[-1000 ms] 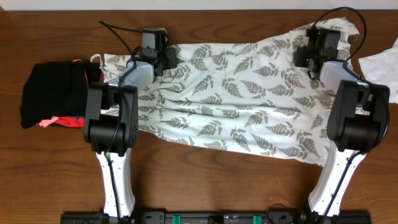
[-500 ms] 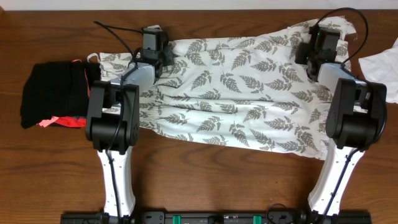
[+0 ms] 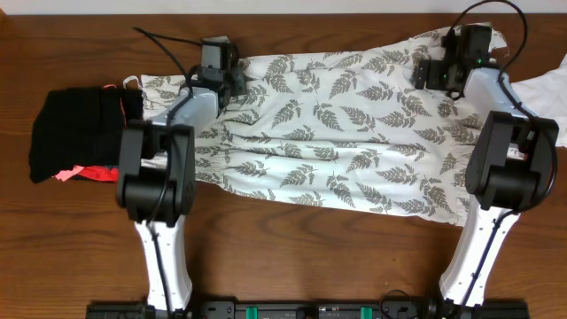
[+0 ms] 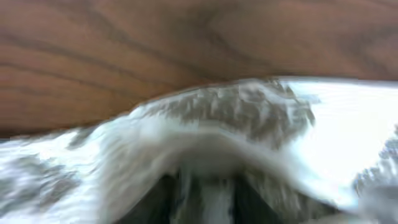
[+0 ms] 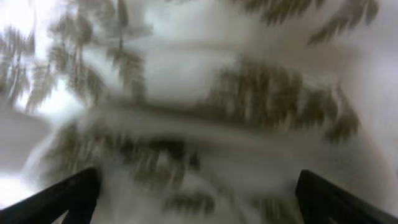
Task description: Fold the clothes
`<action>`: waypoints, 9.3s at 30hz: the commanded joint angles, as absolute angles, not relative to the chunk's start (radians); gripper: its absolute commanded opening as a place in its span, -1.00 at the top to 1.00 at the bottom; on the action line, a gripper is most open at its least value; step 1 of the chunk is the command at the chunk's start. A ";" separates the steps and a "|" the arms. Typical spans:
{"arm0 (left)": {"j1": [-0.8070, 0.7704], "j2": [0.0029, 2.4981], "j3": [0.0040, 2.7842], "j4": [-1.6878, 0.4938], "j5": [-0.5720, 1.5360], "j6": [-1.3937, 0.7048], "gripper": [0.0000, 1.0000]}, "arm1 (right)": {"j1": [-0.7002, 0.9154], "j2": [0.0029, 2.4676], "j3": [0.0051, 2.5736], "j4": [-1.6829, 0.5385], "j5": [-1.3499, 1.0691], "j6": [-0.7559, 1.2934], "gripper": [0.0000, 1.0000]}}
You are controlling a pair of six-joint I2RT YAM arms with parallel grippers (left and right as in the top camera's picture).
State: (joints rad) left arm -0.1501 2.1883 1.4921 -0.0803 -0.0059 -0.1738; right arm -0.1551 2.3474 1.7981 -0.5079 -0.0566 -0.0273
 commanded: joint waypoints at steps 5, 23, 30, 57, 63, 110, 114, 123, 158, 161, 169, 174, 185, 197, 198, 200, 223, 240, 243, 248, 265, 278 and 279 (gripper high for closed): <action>-0.132 1.854 1.493 -0.424 -0.019 -0.125 0.10 | -0.170 2.138 1.973 -0.882 -0.060 -0.018 -0.98; -0.024 1.676 1.395 -0.994 0.022 -0.218 -0.16 | -0.537 1.755 1.546 -1.283 -0.176 0.171 -0.99; -0.028 1.676 1.254 -0.974 0.203 -0.187 -0.16 | -0.624 1.563 1.210 -1.143 -0.247 0.171 -0.98; -0.118 1.676 0.983 -0.797 0.243 -0.189 -0.18 | -0.817 1.543 0.722 -0.683 -0.203 0.262 -0.85; -0.118 1.676 0.983 -0.783 0.243 -0.189 -0.18 | -0.817 1.543 0.667 -0.605 -0.220 0.281 0.12; -0.119 1.676 0.983 -0.726 0.244 -0.189 -0.18 | -0.599 1.388 0.929 -0.687 -0.130 0.329 0.95; -0.118 1.676 0.983 -0.776 0.243 -0.188 -0.18 | -0.579 1.388 0.929 -0.683 -0.068 0.329 0.94; -0.118 1.676 0.983 -0.758 0.244 -0.189 -0.18 | -0.580 1.388 0.929 -0.648 0.098 0.329 0.69; -0.118 1.676 0.983 -0.754 0.243 -0.188 -0.18 | -0.865 1.687 0.984 -0.638 -0.176 -0.159 -0.01; -0.118 1.676 0.983 -0.752 0.243 -0.188 -0.18 | -0.891 1.717 0.984 -0.612 -0.189 -0.149 -0.03; -0.118 1.676 0.983 -0.751 0.243 -0.188 -0.18 | -0.933 1.832 0.984 -0.586 -0.229 -0.076 -0.11; -0.118 1.676 0.983 -0.751 0.243 -0.188 -0.18 | -1.016 1.845 0.985 -0.553 -0.241 -0.010 -0.14; -0.118 1.678 0.983 -0.750 0.243 -0.188 -0.18 | -1.173 1.881 0.984 -0.554 -0.304 0.098 0.13; -0.118 1.678 0.983 -0.751 0.244 -0.189 -0.18 | -1.135 2.163 0.979 -0.583 -0.461 0.145 -0.08; -0.118 1.678 0.983 -0.751 0.244 -0.189 -0.18 | -1.134 2.184 0.979 -0.588 -0.461 0.145 -0.07; -0.118 1.678 0.983 -0.752 0.244 -0.189 -0.18 | -1.132 2.211 0.979 -0.595 -0.461 0.145 0.00; -0.118 1.678 0.983 -0.750 0.244 -0.189 -0.18 | -1.102 2.111 0.978 -0.689 -0.577 0.181 0.97; -0.119 1.678 0.983 -0.751 0.244 -0.193 -0.18 | -0.780 1.589 1.136 -0.650 -0.360 0.271 0.97; -0.119 1.678 0.983 -0.752 0.244 -0.193 -0.18 | -0.718 1.590 1.138 -0.595 -0.312 0.313 0.97; -0.119 1.678 0.983 -0.755 0.244 -0.196 -0.18 | -0.628 1.608 1.138 -0.514 -0.208 0.370 0.97; -0.119 1.678 0.983 -0.754 0.244 -0.196 -0.18 | -0.559 1.833 1.139 -0.347 -0.086 0.587 0.95; -0.119 1.678 0.983 -0.754 0.244 -0.196 -0.18 | -0.535 1.845 1.223 -0.442 -0.084 0.375 0.38; -0.119 1.678 0.983 -0.754 0.244 -0.196 -0.18 | -0.536 1.839 1.240 -0.473 -0.081 0.315 0.32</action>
